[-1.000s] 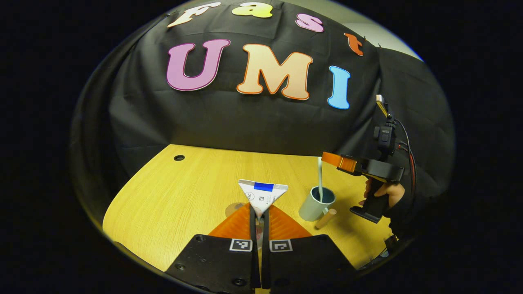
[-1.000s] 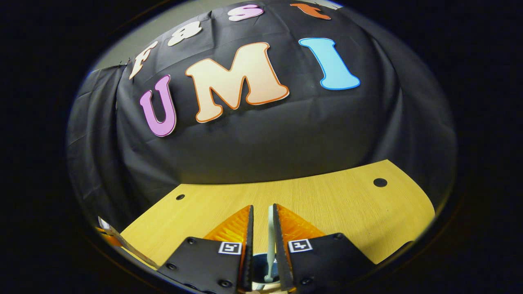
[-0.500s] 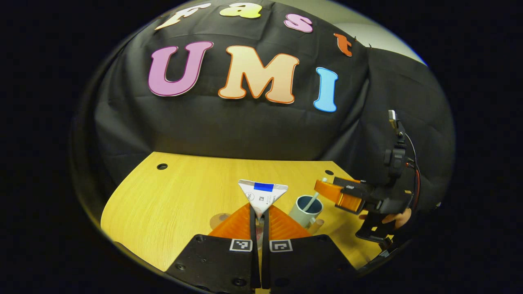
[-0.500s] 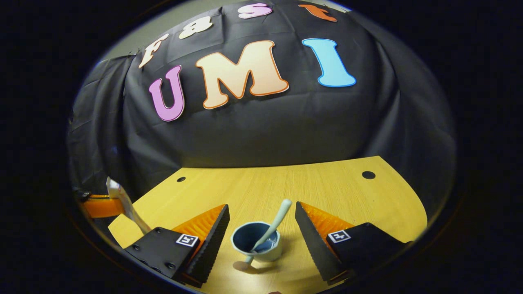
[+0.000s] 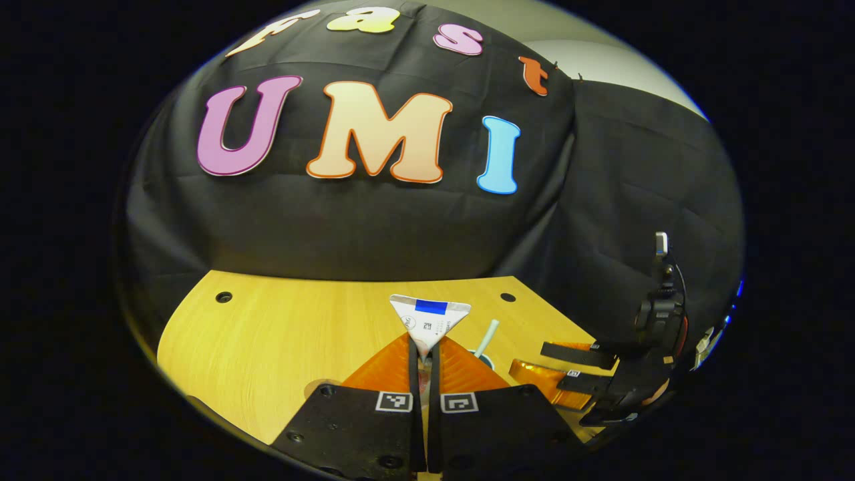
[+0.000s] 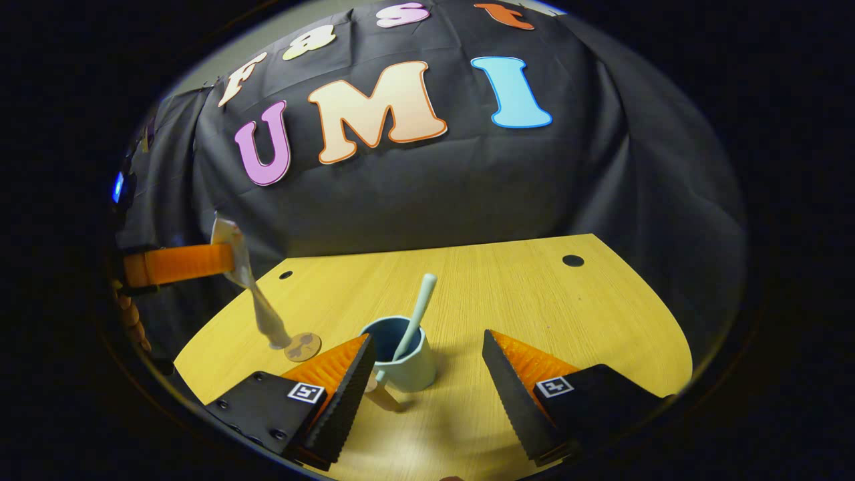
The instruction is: Put the toothbrush and toothpaste on the desktop into the cup, then pick up the cup and place it on the coaster on the desktop.
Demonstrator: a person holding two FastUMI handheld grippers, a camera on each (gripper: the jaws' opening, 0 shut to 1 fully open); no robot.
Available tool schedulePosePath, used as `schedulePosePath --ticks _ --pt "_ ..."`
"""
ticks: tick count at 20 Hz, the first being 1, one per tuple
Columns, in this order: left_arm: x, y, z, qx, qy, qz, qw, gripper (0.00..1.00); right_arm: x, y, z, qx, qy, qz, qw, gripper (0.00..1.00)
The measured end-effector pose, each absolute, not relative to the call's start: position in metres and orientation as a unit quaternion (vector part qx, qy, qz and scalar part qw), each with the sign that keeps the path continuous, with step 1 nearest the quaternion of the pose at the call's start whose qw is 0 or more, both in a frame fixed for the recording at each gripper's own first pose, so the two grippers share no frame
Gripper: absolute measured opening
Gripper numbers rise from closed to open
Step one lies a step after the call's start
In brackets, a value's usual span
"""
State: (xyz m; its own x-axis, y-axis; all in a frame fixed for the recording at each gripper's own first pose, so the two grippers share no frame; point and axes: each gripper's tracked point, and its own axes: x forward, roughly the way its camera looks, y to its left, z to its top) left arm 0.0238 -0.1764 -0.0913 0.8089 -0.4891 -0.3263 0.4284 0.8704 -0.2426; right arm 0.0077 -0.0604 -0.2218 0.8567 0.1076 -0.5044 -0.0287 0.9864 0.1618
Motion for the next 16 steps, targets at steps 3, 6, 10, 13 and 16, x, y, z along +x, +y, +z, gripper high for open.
schedulePosePath --ticks 3,6,10,13,16 --pt "0.03 -0.199 -0.087 -0.079 0.186 -0.265 0.943 0.0 -0.004 -0.067 -0.223 0.077 0.271 0.027 0.959 0.99" --pt "0.035 -0.224 -0.086 -0.083 0.186 -0.287 0.936 0.01 -0.013 -0.076 -0.222 0.074 0.273 0.019 0.959 0.95" --pt "0.038 -0.251 -0.097 -0.099 0.198 -0.307 0.925 0.01 -0.023 -0.086 -0.22 0.076 0.274 0.009 0.959 0.99" --pt "0.043 -0.262 -0.107 -0.107 0.207 -0.305 0.924 0.01 -0.031 -0.093 -0.218 0.076 0.276 0.004 0.958 0.95" --pt "0.05 -0.269 -0.124 -0.109 0.219 -0.293 0.924 0.01 -0.035 -0.103 -0.219 0.071 0.278 -0.003 0.958 0.94"
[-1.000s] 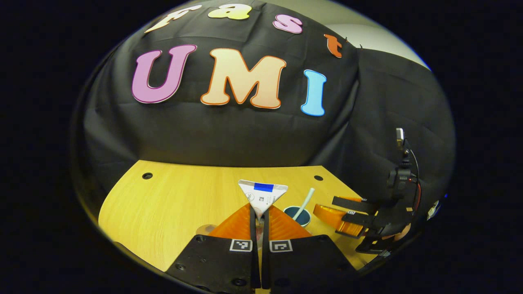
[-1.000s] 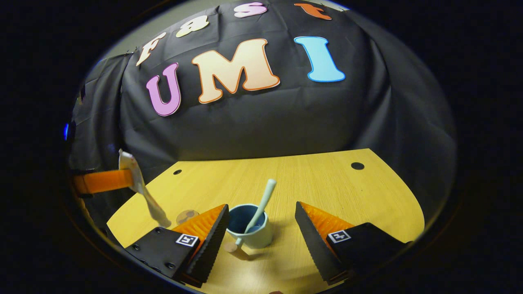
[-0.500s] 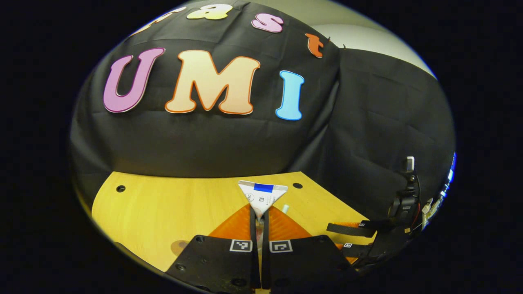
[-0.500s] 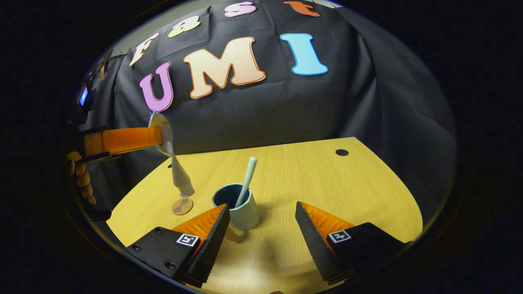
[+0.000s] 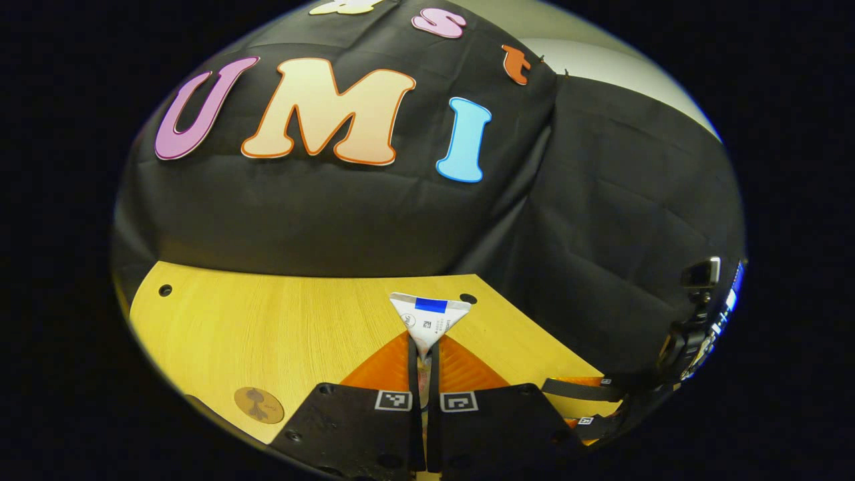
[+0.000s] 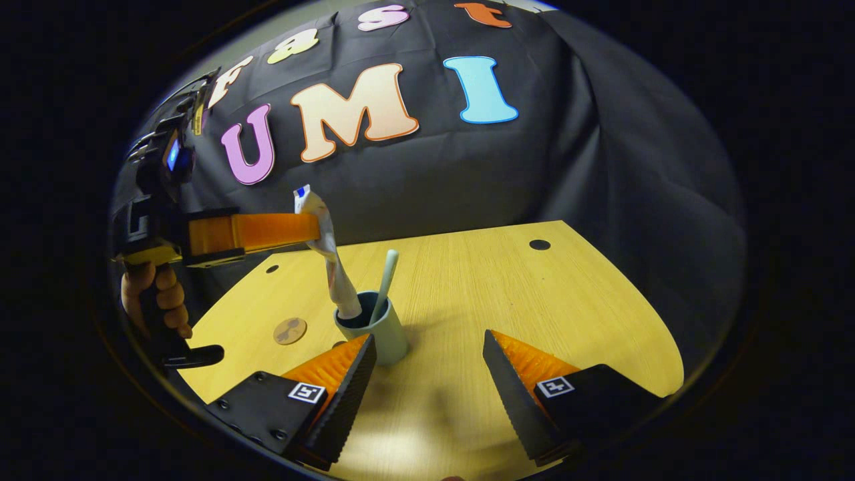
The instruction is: Put the toothbrush and toothpaste on the desktop into the cup, then pick up the cup and place it on the coaster on the desktop.
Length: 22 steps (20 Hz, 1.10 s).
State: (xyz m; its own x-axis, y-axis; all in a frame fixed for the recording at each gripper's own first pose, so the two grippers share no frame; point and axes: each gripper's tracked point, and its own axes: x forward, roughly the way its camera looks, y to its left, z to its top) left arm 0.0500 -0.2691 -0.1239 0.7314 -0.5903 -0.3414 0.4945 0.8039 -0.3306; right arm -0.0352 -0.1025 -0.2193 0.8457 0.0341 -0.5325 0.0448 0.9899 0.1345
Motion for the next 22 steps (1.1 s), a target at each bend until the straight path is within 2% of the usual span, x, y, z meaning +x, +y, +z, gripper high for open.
schedulePosePath --ticks 1,2,4,5,6,7,8,13,14,15,16,18,19,21,22 --pt "0.05 -0.272 -0.132 -0.112 0.227 -0.291 0.923 0.01 -0.037 -0.106 -0.219 0.071 0.278 -0.005 0.958 0.99" --pt "0.048 -0.275 -0.138 -0.114 0.234 -0.29 0.921 0.01 -0.038 -0.11 -0.218 0.07 0.278 -0.007 0.958 0.95" --pt "0.045 -0.279 -0.148 -0.105 0.247 -0.284 0.92 0.01 -0.039 -0.116 -0.217 0.071 0.278 -0.012 0.958 0.94" --pt "0.043 -0.28 -0.153 -0.098 0.25 -0.281 0.921 0.01 -0.038 -0.119 -0.217 0.072 0.278 -0.013 0.958 0.99" --pt "0.043 -0.281 -0.158 -0.09 0.254 -0.278 0.922 0.01 -0.038 -0.121 -0.216 0.073 0.278 -0.013 0.958 0.94" --pt "0.041 -0.281 -0.163 -0.085 0.26 -0.276 0.921 0.01 -0.038 -0.123 -0.216 0.073 0.278 -0.012 0.958 0.99" --pt "0.037 -0.283 -0.168 -0.082 0.267 -0.275 0.92 0.01 -0.038 -0.124 -0.215 0.073 0.278 -0.011 0.958 0.94" --pt "0.019 -0.283 -0.182 -0.082 0.285 -0.267 0.917 0.08 -0.034 -0.121 -0.211 0.074 0.281 0.009 0.957 0.99" --pt "0.016 -0.281 -0.183 -0.081 0.284 -0.261 0.919 0.05 -0.034 -0.119 -0.208 0.073 0.281 0.017 0.957 0.99" --pt "0.015 -0.278 -0.181 -0.082 0.276 -0.255 0.923 0.2 -0.032 -0.117 -0.206 0.071 0.283 0.023 0.956 0.99" --pt "0.013 -0.276 -0.179 -0.082 0.27 -0.25 0.926 0.25 -0.031 -0.114 -0.205 0.071 0.285 0.031 0.955 0.99" --pt "0.01 -0.268 -0.179 -0.078 0.263 -0.235 0.933 0.59 -0.027 -0.105 -0.199 0.078 0.29 0.05 0.953 0.95" --pt "0.01 -0.262 -0.178 -0.074 0.257 -0.224 0.937 0.77 -0.026 -0.099 -0.197 0.081 0.293 0.061 0.951 0.99" --pt "0.006 -0.246 -0.176 -0.067 0.249 -0.2 0.945 0.96 -0.021 -0.087 -0.195 0.079 0.304 0.076 0.946 0.98" --pt "0.006 -0.237 -0.174 -0.063 0.241 -0.188 0.95 0.95 -0.021 -0.079 -0.194 0.079 0.312 0.084 0.943 0.98"
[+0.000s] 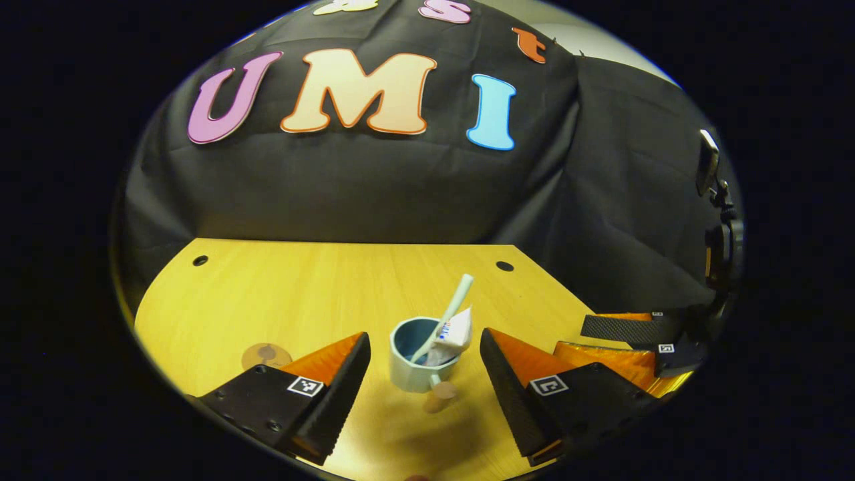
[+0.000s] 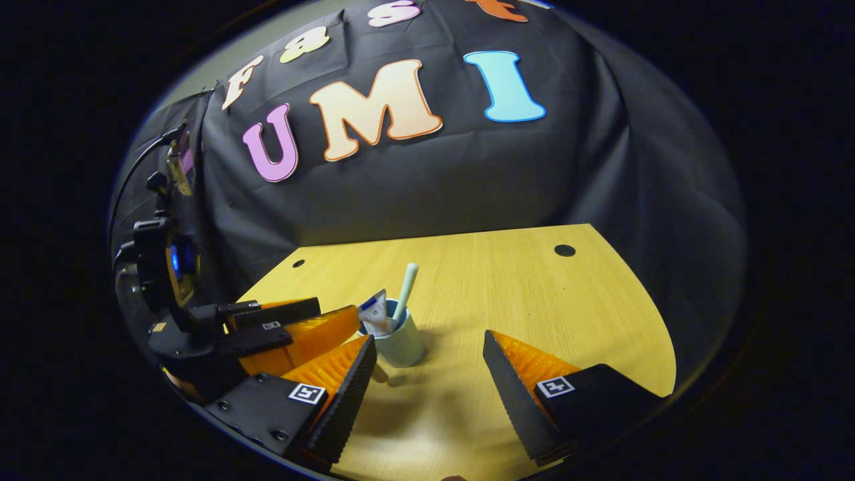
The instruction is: Put the toothbrush and toothpaste on the desktop into the cup, then pick up the cup and place it on the coaster on the desktop.
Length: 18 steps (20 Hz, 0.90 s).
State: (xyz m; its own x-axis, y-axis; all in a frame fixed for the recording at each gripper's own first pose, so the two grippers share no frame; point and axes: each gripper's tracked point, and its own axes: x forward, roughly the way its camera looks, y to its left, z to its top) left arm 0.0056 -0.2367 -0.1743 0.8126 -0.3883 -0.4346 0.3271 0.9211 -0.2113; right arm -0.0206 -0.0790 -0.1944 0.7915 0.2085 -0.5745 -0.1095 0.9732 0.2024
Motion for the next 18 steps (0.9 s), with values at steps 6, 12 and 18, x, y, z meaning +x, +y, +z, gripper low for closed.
schedulePosePath --ticks 6,12,18 --pt "0.0 -0.161 -0.163 -0.034 0.207 -0.125 0.97 0.95 -0.019 -0.037 -0.214 0.065 0.391 0.103 0.912 0.98" --pt "-0.004 -0.082 -0.157 -0.007 0.19 -0.083 0.978 0.95 -0.009 -0.009 -0.239 0.06 0.464 0.09 0.879 0.99" --pt "-0.016 -0.025 -0.162 -0.006 0.194 -0.047 0.98 0.95 0.003 -0.003 -0.267 0.051 0.519 0.065 0.851 0.99"
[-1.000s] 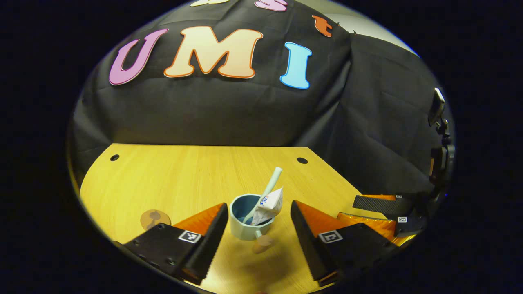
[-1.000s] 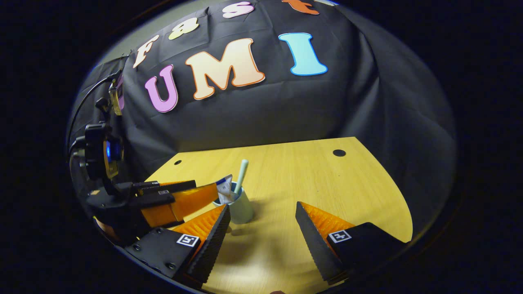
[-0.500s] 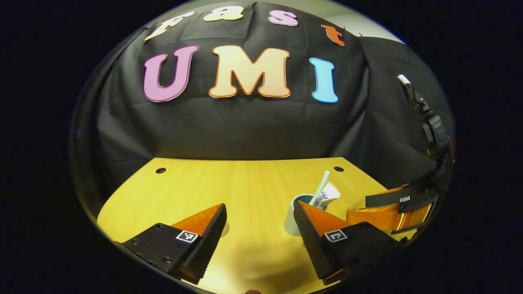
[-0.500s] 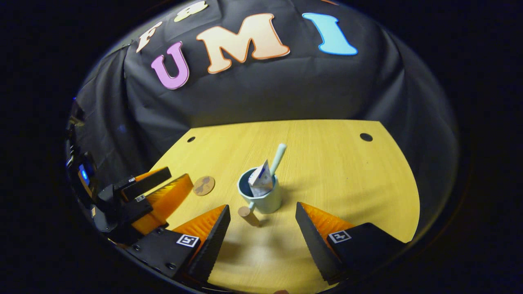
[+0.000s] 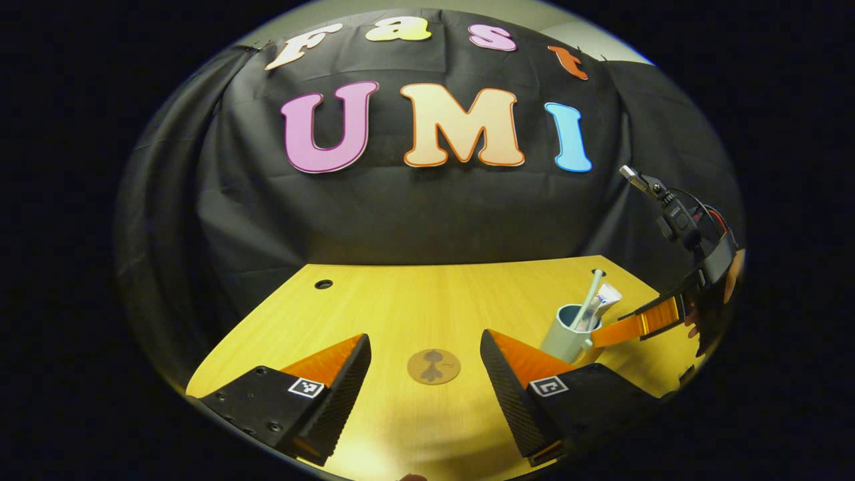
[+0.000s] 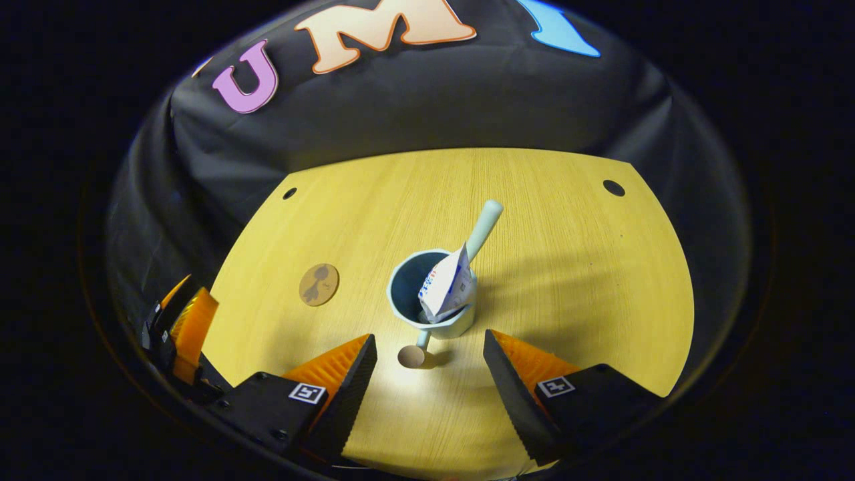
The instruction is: Put the toothbrush and toothpaste on the desktop into the cup, then pick up the cup and place it on the coaster on the desktop.
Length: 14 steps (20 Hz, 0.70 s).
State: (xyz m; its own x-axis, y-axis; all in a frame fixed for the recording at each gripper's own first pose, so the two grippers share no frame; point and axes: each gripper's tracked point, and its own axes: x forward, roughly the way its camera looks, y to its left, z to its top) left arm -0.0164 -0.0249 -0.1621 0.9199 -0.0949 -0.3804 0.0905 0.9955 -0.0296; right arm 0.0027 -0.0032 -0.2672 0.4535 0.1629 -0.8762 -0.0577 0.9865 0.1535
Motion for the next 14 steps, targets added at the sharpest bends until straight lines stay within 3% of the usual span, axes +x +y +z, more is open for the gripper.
schedulePosePath --ticks 1,2,3,14 --pt "-0.018 -0.017 -0.163 -0.006 0.196 -0.042 0.98 0.95 0.006 -0.002 -0.271 0.048 0.525 0.063 0.847 0.94" --pt "-0.021 -0.009 -0.164 -0.007 0.198 -0.036 0.98 0.95 0.008 -0.002 -0.276 0.044 0.532 0.06 0.843 0.99" --pt "-0.021 -0.002 -0.166 -0.007 0.2 -0.03 0.979 0.95 0.009 -0.002 -0.281 0.039 0.54 0.058 0.839 0.94" --pt "-0.028 0.045 -0.173 -0.005 0.21 0.002 0.978 0.95 0.02 -0.001 -0.321 0.021 0.59 0.033 0.806 0.99"
